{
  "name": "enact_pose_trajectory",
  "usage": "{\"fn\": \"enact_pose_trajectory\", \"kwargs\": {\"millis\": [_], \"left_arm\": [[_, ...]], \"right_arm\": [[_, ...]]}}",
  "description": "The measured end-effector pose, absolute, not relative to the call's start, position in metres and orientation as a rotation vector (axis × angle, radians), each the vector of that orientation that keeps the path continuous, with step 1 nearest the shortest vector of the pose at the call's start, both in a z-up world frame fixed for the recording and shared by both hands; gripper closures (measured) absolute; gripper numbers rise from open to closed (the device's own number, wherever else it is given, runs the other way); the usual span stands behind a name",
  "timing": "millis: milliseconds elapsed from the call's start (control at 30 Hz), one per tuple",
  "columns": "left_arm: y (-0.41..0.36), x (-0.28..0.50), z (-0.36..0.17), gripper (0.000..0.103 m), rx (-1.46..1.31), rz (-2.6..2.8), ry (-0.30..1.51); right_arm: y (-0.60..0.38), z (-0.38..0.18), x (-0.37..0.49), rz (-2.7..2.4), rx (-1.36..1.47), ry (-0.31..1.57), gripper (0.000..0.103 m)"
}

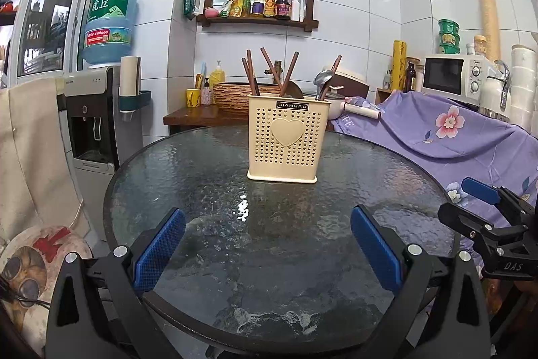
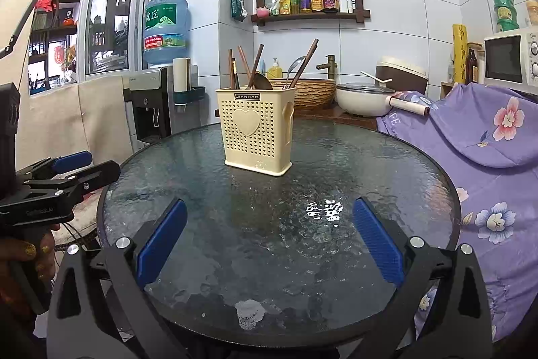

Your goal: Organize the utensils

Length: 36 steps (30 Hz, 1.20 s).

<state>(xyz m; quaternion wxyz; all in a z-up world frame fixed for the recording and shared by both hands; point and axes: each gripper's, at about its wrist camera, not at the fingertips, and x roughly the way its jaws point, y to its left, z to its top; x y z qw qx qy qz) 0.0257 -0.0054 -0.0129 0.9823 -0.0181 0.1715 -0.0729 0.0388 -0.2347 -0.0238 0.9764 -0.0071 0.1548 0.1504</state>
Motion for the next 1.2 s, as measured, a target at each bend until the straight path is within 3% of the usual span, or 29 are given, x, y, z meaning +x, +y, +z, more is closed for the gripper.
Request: {"fn": "enact_pose_trajectory", "kwargs": {"millis": [1200], "left_arm": [[-0.0081,0.0277,-0.0169,0.006,-0.013,-0.144,0.375]], "right_arm": [[-0.2315,-0.0276,0.0399,0.302,-0.015,0.326,0.006]]}}
